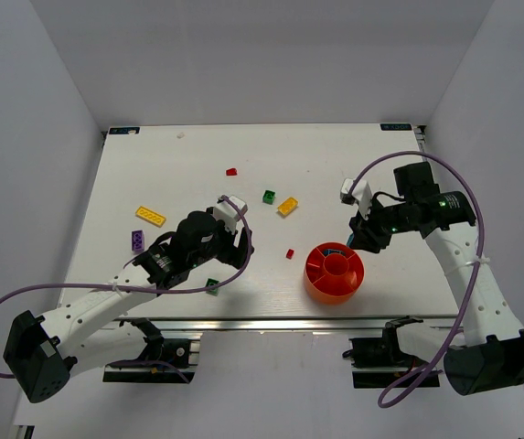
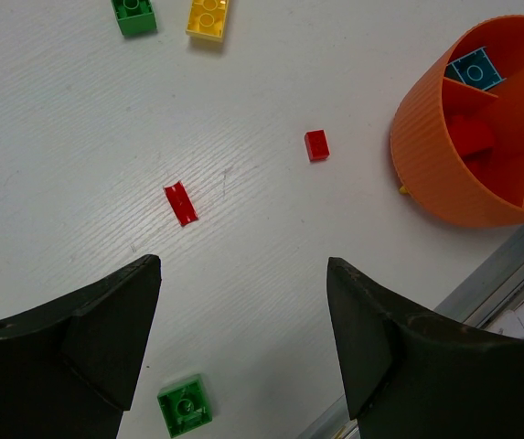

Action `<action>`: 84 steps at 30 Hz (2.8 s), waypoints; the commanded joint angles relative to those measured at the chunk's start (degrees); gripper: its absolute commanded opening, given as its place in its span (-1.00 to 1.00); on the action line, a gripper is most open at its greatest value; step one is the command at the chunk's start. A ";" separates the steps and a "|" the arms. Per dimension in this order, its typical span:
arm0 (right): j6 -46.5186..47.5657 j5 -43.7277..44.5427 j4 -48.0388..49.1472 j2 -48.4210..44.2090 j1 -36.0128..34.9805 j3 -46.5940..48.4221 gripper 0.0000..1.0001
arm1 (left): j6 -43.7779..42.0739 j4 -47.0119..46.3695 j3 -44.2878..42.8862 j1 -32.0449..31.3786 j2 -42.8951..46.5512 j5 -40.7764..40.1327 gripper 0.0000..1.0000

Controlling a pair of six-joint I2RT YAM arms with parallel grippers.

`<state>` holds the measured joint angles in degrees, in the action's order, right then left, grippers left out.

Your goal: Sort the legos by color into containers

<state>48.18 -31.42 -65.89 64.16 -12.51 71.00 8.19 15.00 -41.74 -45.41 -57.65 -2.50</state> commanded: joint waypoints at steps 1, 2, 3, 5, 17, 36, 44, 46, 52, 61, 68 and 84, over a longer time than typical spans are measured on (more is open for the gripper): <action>-0.55 -0.31 0.59 -1.23 -0.41 -0.25 -1.00 | -0.01 0.20 -1.77 -0.21 0.61 0.74 0.66; -0.55 -0.14 0.59 -1.41 -0.58 -0.42 -1.00 | -0.01 0.20 -1.86 -0.21 0.52 0.83 0.66; -0.63 -0.05 0.59 -1.58 -0.50 -0.43 -1.00 | -0.01 0.20 -1.86 -0.21 0.52 0.83 0.65; -0.63 0.30 0.59 -1.67 -0.49 -0.60 -1.00 | -0.01 0.20 -1.86 -0.21 0.61 0.92 0.66; -0.99 1.36 0.76 -3.43 -0.58 -2.18 -1.00 | -0.10 0.20 -1.95 -0.21 0.61 1.36 0.66; -2.39 2.15 1.64 -5.36 -0.23 -5.34 -1.00 | -0.01 0.03 -1.95 -0.21 1.05 1.80 0.67; -3.09 2.50 2.60 -6.94 -0.23 -8.59 -1.00 | -0.10 0.03 -2.03 -0.21 0.96 2.06 0.67; -3.10 2.50 3.04 -7.12 -0.32 -9.65 -1.00 | -0.19 0.02 -1.95 -0.21 1.05 1.98 0.67; -3.36 2.06 3.57 -8.78 -0.23 -12.38 -1.00 | -0.10 0.02 -1.86 -0.21 0.96 2.06 0.66; -3.80 2.24 3.75 -10.98 -0.14 -15.28 -1.00 | -0.19 0.02 -1.95 -0.21 0.96 2.24 0.67; -1.52 1.10 -0.46 -11.60 -0.32 -15.19 -0.99 | -0.27 -0.06 -1.95 -0.21 1.13 2.24 0.67; 2.27 -1.98 -5.04 -13.18 -0.32 -15.28 -0.99 | -0.19 -0.06 -2.03 -0.21 1.13 2.41 0.67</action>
<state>49.15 -31.70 -69.49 51.77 -12.67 55.29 8.16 14.98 -41.76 -45.41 -57.65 -0.84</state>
